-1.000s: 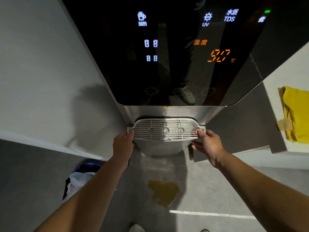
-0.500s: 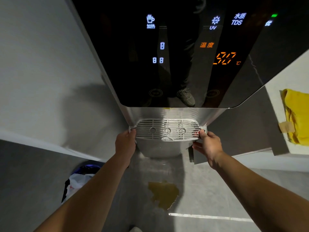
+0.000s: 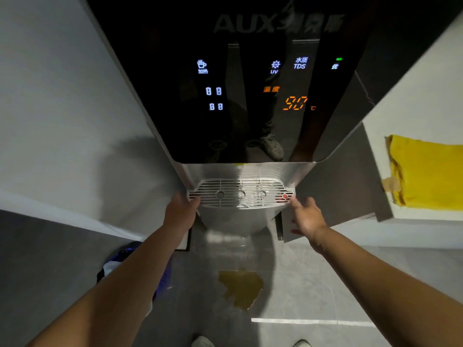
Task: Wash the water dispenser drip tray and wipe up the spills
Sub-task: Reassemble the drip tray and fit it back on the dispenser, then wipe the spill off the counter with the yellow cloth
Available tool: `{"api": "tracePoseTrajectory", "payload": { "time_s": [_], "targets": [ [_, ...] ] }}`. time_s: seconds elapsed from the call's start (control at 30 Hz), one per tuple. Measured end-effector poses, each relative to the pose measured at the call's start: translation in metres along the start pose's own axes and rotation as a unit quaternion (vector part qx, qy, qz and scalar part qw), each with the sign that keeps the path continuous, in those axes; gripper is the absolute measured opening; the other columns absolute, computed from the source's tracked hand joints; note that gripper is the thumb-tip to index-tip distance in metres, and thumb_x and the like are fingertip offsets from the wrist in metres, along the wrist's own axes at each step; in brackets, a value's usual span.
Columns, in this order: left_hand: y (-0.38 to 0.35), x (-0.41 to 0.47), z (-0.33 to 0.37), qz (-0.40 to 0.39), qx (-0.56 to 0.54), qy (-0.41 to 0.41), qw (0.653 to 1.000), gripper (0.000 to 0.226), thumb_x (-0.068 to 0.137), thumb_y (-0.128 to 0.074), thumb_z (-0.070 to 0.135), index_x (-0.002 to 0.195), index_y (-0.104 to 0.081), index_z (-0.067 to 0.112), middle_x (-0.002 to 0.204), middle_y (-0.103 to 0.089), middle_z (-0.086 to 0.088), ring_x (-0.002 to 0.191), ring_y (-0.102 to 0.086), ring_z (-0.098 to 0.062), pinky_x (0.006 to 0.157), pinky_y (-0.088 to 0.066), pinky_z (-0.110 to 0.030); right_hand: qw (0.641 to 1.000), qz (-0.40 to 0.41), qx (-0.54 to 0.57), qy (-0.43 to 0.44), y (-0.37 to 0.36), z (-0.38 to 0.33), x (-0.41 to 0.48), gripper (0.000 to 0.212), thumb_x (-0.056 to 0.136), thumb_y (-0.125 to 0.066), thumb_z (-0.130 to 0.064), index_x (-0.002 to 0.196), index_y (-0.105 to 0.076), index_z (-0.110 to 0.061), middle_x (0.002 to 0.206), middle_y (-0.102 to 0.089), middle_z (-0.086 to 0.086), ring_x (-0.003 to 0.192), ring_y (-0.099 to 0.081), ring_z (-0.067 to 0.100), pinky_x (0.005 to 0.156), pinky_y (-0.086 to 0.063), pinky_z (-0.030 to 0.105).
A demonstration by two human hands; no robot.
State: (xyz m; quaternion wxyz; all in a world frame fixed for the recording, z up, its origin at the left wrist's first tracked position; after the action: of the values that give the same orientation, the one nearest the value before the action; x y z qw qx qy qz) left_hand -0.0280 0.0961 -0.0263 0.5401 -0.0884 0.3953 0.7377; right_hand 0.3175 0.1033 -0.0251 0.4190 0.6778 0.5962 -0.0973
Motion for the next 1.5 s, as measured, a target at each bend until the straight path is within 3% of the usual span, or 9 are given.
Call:
{"api": "tracePoseTrajectory", "payload": {
  "time_s": [0.2, 0.37, 0.5, 0.6, 0.73, 0.93, 1.13, 1.37, 1.5],
  "targets": [
    [0.006, -0.096, 0.057, -0.074, -0.021, -0.095, 0.993, 0.004, 0.097, -0.063, 0.022, 0.098, -0.067, 0.024, 0.086, -0.071, -0.011, 0.087, -0.069, -0.031, 0.078, -0.056, -0.045, 0.939, -0.067, -0.229, 0.249, 0.073, -0.043, -0.125, 0.011, 0.091, -0.065, -0.031, 0.097, -0.064, -0.039, 0.092, -0.071, -0.012, 0.083, -0.068, 0.011, 0.083, -0.056, 0.040],
    [-0.014, -0.194, 0.129, -0.166, 0.039, -0.230, 0.958, 0.010, 0.100, -0.065, 0.017, 0.107, -0.071, 0.018, 0.095, -0.076, -0.004, 0.091, -0.072, -0.022, 0.086, -0.057, -0.040, 0.871, 0.186, -0.288, 0.352, 0.206, -0.093, -0.133, 0.027, 0.088, -0.048, -0.046, 0.100, -0.065, -0.028, 0.090, -0.069, 0.006, 0.088, -0.064, 0.036, 0.075, -0.055, 0.046],
    [-0.046, -0.243, 0.176, -0.165, 0.108, -0.299, 0.934, 0.013, 0.100, -0.066, 0.024, 0.112, -0.071, 0.025, 0.100, -0.074, 0.012, 0.094, -0.069, -0.002, 0.085, -0.056, -0.024, 0.826, 0.242, -0.415, 0.294, 0.254, -0.078, -0.082, 0.056, 0.097, -0.051, -0.059, 0.126, -0.058, -0.012, 0.120, -0.056, 0.026, 0.109, -0.051, 0.047, 0.088, -0.045, 0.055],
    [-0.074, -0.266, 0.203, -0.137, 0.163, -0.320, 0.923, 0.012, 0.099, -0.066, 0.026, 0.110, -0.071, 0.026, 0.095, -0.073, 0.014, 0.087, -0.067, 0.000, 0.078, -0.053, -0.023, 0.798, 0.237, -0.446, 0.330, 0.247, -0.065, -0.074, 0.050, 0.095, -0.053, -0.059, 0.108, -0.058, -0.011, 0.102, -0.062, 0.023, 0.091, -0.058, 0.043, 0.072, -0.045, 0.047],
    [-0.112, -0.295, 0.238, -0.099, 0.249, -0.311, 0.912, 0.013, 0.096, -0.069, 0.024, 0.108, -0.072, 0.020, 0.095, -0.075, 0.002, 0.090, -0.069, -0.017, 0.082, -0.054, -0.033, 0.853, 0.159, -0.424, 0.260, 0.268, -0.046, -0.075, 0.036, 0.101, -0.038, -0.053, 0.099, -0.051, -0.020, 0.084, -0.064, 0.008, 0.071, -0.062, 0.034, 0.060, -0.045, 0.036],
    [-0.180, -0.340, 0.288, -0.109, 0.284, -0.311, 0.900, 0.010, 0.095, -0.067, 0.022, 0.090, -0.068, 0.030, 0.082, -0.070, 0.004, 0.082, -0.066, -0.021, 0.076, -0.050, -0.032, 0.992, 0.002, -0.033, 0.118, 0.373, 0.008, -0.100, 0.034, 0.096, -0.047, -0.039, 0.081, -0.065, -0.014, 0.068, -0.066, 0.005, 0.068, -0.064, 0.029, 0.065, -0.050, 0.037],
    [-0.295, -0.368, 0.346, -0.169, 0.313, -0.351, 0.866, 0.011, 0.099, -0.056, 0.031, 0.094, -0.064, 0.037, 0.099, -0.072, 0.006, 0.092, -0.067, -0.019, 0.081, -0.054, -0.034, 0.931, -0.021, 0.364, 0.032, 0.496, 0.056, -0.096, 0.042, 0.098, -0.057, -0.041, 0.071, -0.069, -0.010, 0.058, -0.048, 0.007, 0.045, -0.045, 0.020, 0.047, -0.034, 0.028],
    [-0.479, -0.340, 0.418, -0.192, 0.361, -0.391, 0.824, 0.050, 0.096, -0.065, 0.029, 0.144, -0.057, 0.017, 0.149, -0.054, -0.008, 0.137, -0.052, -0.029, 0.112, -0.042, -0.037, 0.888, 0.050, 0.456, 0.016, 0.641, 0.093, -0.039, 0.042, 0.102, -0.052, -0.035, 0.075, -0.077, -0.015, 0.056, -0.048, 0.002, 0.043, -0.039, 0.016, 0.042, -0.031, 0.026],
    [-0.580, -0.336, 0.465, -0.163, 0.353, -0.465, 0.795, 0.067, 0.085, -0.070, 0.049, 0.138, -0.056, 0.012, 0.151, -0.048, -0.009, 0.143, -0.041, -0.033, 0.117, -0.034, -0.041, 0.944, 0.183, 0.275, -0.011, 0.743, 0.111, 0.014, 0.034, 0.100, -0.053, -0.036, 0.089, -0.075, -0.013, 0.073, -0.072, 0.008, 0.051, -0.058, 0.021, 0.050, -0.044, 0.029]
  ]
}}
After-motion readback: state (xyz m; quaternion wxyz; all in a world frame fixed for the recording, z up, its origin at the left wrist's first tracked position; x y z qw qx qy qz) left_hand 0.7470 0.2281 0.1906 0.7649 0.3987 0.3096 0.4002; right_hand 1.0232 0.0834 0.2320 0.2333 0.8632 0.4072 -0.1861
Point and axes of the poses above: each hand's wrist, its own x-axis towards the middle knuckle, its own y-axis out of the back of the hand, z = x × y, the point moved 7 cm from there along x, towards the middle knuckle
